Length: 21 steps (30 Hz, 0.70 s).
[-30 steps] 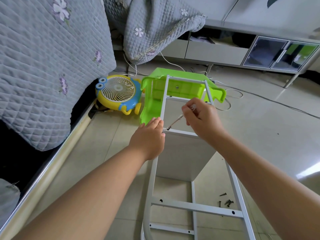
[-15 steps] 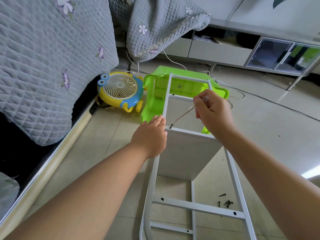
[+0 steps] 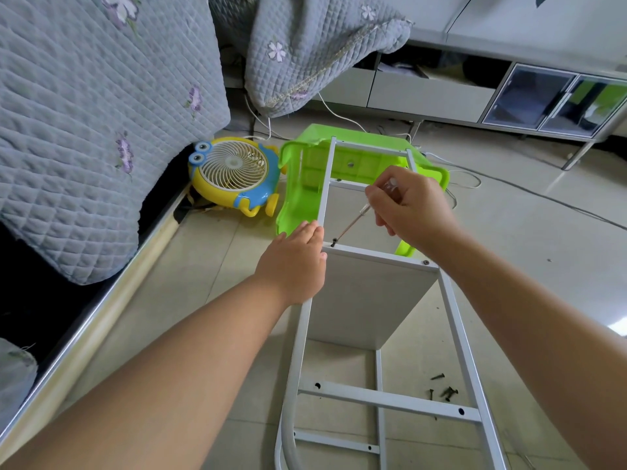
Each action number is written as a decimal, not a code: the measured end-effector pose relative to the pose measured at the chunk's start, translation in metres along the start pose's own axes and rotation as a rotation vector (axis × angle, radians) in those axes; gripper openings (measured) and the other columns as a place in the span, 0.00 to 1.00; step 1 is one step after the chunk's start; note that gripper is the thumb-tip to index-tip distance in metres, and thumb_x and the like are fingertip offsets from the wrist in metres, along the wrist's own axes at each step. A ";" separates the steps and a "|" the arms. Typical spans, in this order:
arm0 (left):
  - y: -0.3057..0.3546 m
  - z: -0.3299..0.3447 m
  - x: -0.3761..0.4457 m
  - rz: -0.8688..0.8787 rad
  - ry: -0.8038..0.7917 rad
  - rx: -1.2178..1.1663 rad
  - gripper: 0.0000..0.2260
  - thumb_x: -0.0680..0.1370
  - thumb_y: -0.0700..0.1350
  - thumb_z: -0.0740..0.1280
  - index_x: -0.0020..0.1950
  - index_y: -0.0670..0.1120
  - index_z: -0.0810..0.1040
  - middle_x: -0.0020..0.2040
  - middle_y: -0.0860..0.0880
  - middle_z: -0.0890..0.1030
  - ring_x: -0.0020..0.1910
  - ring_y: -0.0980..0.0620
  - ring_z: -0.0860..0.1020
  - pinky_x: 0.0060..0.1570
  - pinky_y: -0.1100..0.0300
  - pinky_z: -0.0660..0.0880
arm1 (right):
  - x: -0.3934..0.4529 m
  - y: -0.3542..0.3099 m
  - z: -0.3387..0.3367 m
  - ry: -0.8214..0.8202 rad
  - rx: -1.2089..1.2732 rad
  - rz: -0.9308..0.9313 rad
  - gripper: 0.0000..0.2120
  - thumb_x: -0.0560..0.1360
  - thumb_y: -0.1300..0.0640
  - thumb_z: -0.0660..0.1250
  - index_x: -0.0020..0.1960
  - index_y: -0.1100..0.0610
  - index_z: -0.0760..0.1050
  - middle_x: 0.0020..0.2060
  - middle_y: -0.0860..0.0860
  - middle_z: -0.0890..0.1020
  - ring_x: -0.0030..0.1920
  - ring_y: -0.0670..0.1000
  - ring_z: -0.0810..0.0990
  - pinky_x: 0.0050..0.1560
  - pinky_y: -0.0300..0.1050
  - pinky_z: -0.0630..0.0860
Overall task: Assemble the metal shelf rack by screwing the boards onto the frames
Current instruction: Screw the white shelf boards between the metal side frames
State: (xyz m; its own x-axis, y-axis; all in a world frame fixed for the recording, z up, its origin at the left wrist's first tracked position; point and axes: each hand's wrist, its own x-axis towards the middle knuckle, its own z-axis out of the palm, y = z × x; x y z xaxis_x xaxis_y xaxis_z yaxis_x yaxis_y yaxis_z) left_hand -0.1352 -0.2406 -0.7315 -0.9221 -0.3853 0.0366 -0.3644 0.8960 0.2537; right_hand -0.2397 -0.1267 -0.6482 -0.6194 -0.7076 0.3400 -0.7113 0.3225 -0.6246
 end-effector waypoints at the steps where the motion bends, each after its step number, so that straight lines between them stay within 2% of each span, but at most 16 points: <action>1: 0.000 0.000 0.000 0.001 0.001 -0.001 0.23 0.82 0.44 0.50 0.76 0.42 0.50 0.77 0.48 0.51 0.76 0.52 0.49 0.73 0.55 0.52 | 0.003 -0.003 -0.004 -0.040 -0.044 0.007 0.13 0.76 0.58 0.62 0.33 0.52 0.68 0.24 0.49 0.75 0.19 0.41 0.71 0.23 0.31 0.66; 5: 0.002 -0.003 -0.001 -0.011 -0.023 -0.038 0.22 0.82 0.44 0.50 0.76 0.42 0.51 0.77 0.49 0.50 0.76 0.53 0.49 0.73 0.56 0.52 | 0.019 -0.021 -0.017 -0.226 -0.413 0.003 0.19 0.77 0.49 0.61 0.31 0.55 0.64 0.23 0.47 0.73 0.18 0.42 0.72 0.20 0.31 0.66; 7: 0.003 -0.004 -0.001 -0.016 -0.034 -0.036 0.22 0.82 0.44 0.49 0.76 0.42 0.51 0.77 0.49 0.50 0.76 0.53 0.49 0.72 0.57 0.52 | 0.024 -0.028 -0.016 -0.249 -0.683 -0.047 0.24 0.78 0.44 0.56 0.29 0.56 0.61 0.24 0.50 0.67 0.28 0.50 0.72 0.23 0.42 0.63; 8: 0.003 -0.005 0.000 -0.018 -0.037 -0.032 0.22 0.82 0.44 0.49 0.76 0.42 0.51 0.77 0.49 0.50 0.76 0.53 0.49 0.72 0.57 0.52 | 0.025 -0.031 -0.014 -0.243 -0.769 -0.060 0.25 0.78 0.43 0.54 0.28 0.57 0.60 0.26 0.51 0.65 0.32 0.54 0.69 0.24 0.42 0.57; 9: 0.003 -0.005 0.000 -0.019 -0.040 -0.030 0.22 0.82 0.44 0.49 0.76 0.42 0.51 0.77 0.49 0.50 0.76 0.53 0.49 0.72 0.57 0.52 | 0.025 -0.034 -0.013 -0.245 -0.807 -0.065 0.26 0.79 0.42 0.51 0.29 0.57 0.61 0.27 0.51 0.65 0.35 0.55 0.67 0.26 0.40 0.55; 11: 0.003 -0.005 0.000 -0.023 -0.046 -0.041 0.22 0.82 0.44 0.49 0.76 0.42 0.51 0.77 0.49 0.49 0.76 0.53 0.49 0.72 0.58 0.52 | 0.024 -0.042 -0.017 -0.355 -0.766 -0.048 0.22 0.80 0.44 0.51 0.36 0.59 0.67 0.31 0.52 0.68 0.37 0.54 0.69 0.28 0.40 0.60; 13: 0.002 -0.005 0.000 -0.022 -0.043 -0.069 0.22 0.83 0.44 0.49 0.76 0.42 0.51 0.77 0.49 0.50 0.76 0.53 0.49 0.71 0.60 0.51 | 0.023 -0.049 -0.026 -0.532 -0.587 0.016 0.09 0.79 0.51 0.54 0.47 0.58 0.66 0.33 0.53 0.73 0.29 0.52 0.74 0.28 0.40 0.68; 15: 0.003 -0.005 -0.001 -0.020 -0.029 -0.105 0.21 0.83 0.44 0.49 0.76 0.43 0.52 0.77 0.49 0.50 0.76 0.54 0.49 0.70 0.61 0.51 | 0.022 -0.053 -0.033 -0.651 -0.528 0.047 0.03 0.78 0.57 0.53 0.49 0.57 0.63 0.32 0.52 0.76 0.23 0.48 0.75 0.30 0.39 0.70; 18: 0.004 -0.004 -0.002 -0.020 -0.018 -0.120 0.21 0.83 0.44 0.49 0.76 0.43 0.52 0.77 0.50 0.51 0.76 0.55 0.49 0.70 0.62 0.50 | 0.025 -0.050 -0.032 -0.647 -0.646 -0.050 0.09 0.80 0.57 0.52 0.43 0.57 0.65 0.29 0.51 0.77 0.23 0.47 0.74 0.29 0.34 0.69; 21: 0.004 -0.005 -0.002 -0.019 -0.020 -0.102 0.21 0.83 0.44 0.49 0.76 0.43 0.52 0.77 0.50 0.51 0.76 0.54 0.49 0.70 0.62 0.50 | 0.031 -0.046 -0.024 -0.538 -0.862 -0.142 0.20 0.81 0.51 0.50 0.34 0.58 0.62 0.30 0.52 0.70 0.34 0.55 0.71 0.29 0.44 0.64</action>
State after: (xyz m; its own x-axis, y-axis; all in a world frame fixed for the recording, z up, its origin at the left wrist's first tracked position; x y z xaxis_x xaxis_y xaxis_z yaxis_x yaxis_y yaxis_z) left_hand -0.1344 -0.2374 -0.7260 -0.9177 -0.3971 0.0120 -0.3679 0.8608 0.3518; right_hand -0.2346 -0.1482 -0.5919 -0.4313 -0.8940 -0.1213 -0.8945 0.4061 0.1870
